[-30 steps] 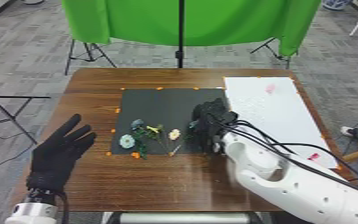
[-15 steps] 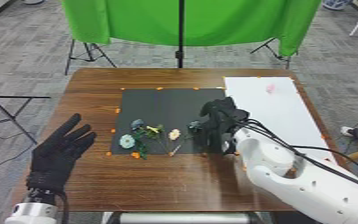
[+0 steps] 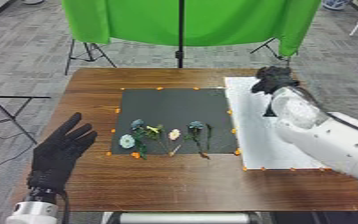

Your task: Arrange flowers

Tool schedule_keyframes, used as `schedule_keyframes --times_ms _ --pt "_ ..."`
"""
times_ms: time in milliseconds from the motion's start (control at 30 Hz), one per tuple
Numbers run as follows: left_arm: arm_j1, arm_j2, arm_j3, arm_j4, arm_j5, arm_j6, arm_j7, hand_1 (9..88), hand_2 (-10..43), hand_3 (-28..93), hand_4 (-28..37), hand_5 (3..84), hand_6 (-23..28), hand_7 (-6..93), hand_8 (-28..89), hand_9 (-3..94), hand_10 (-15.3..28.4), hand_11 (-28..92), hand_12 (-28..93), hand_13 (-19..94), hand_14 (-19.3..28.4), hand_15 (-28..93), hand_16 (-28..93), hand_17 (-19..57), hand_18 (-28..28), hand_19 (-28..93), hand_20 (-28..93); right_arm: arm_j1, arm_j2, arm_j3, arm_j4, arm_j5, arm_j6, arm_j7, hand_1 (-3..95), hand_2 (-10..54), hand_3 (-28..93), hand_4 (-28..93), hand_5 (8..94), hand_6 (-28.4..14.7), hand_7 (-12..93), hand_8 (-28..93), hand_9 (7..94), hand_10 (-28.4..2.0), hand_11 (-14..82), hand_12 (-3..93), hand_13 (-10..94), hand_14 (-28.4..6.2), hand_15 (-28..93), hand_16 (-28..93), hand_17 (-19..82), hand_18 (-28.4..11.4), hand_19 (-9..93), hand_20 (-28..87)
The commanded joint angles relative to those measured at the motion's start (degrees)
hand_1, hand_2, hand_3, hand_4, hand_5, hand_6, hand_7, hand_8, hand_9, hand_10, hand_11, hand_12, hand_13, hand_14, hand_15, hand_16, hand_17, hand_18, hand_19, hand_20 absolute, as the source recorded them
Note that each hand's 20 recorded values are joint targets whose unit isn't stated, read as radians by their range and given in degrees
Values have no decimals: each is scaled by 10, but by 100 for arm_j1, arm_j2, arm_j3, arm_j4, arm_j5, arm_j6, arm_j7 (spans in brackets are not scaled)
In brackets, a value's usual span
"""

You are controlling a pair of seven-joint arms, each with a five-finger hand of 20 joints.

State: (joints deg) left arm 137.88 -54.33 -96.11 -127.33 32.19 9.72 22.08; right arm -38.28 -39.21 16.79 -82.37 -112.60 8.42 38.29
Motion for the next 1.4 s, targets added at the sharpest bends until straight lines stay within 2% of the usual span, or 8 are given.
schedule_keyframes --times_ms 33,133,333,600,800,900,1033,1400 --pt "-43 -102 12 30 50 -51 -137 237 58 803 -248 374 85 107 -95 346 201 217 104 232 279 482 -88 -107 267 553 61 -165 -375 555 391 -3 -905 182 293 -95 838 -283 436 19 147 -135 453 -157 139 127 473 -130 586 83 137 -196 702 340" --pt "-64 -112 26 34 48 -57 -143 237 58 802 -248 374 86 107 -95 346 201 217 104 232 279 482 -88 -107 267 553 61 -257 -510 660 528 -7 -1194 183 290 -95 840 -283 408 25 146 -134 437 -162 128 129 463 -130 584 80 138 -196 703 338" --pt "-131 74 130 90 -61 -37 43 237 58 803 -247 375 86 106 -95 346 201 217 104 232 279 481 -88 -107 266 553 61 -206 -672 704 804 114 -1822 242 288 -95 842 -283 366 31 143 -134 376 -154 104 130 436 -128 585 77 134 -192 709 336" --pt "-272 121 157 143 -43 -88 27 237 58 802 -248 375 86 106 -95 346 200 218 105 232 279 482 -88 -107 266 553 61 -255 -612 844 983 348 -2047 354 302 -95 847 -282 346 38 156 -138 359 -128 84 135 428 -130 551 59 135 -184 710 327" --pt "-344 83 153 166 -19 -145 -4 237 58 803 -248 375 86 107 -95 346 200 218 103 232 279 481 -88 -107 266 553 61 -281 -546 608 1058 144 -1508 296 400 -95 836 -282 501 -4 162 -148 517 -94 148 123 559 -53 452 81 232 -124 735 271" --pt "-392 125 182 178 -33 -150 32 238 58 802 -247 375 87 107 -95 346 201 218 104 232 279 481 -88 -107 266 553 61 -334 -476 423 1064 -64 -1014 285 553 -95 688 -282 674 11 195 -90 721 -71 117 218 712 17 331 275 332 -93 780 262" --pt "-302 141 183 151 -77 -101 83 239 58 802 -247 375 86 107 -95 346 201 216 104 232 279 482 -88 -107 267 553 61 -467 -396 391 1025 -320 -788 128 638 -95 611 -283 838 34 220 -8 921 -51 93 334 850 8 372 338 412 -103 826 326" --pt "7 174 57 23 -176 69 164 239 58 804 -246 376 87 106 -95 346 200 217 104 232 279 481 -88 -107 266 553 61 -446 112 293 -198 -404 735 -186 615 -95 663 -283 870 30 200 13 937 -50 133 330 882 1 388 339 429 -136 835 356"
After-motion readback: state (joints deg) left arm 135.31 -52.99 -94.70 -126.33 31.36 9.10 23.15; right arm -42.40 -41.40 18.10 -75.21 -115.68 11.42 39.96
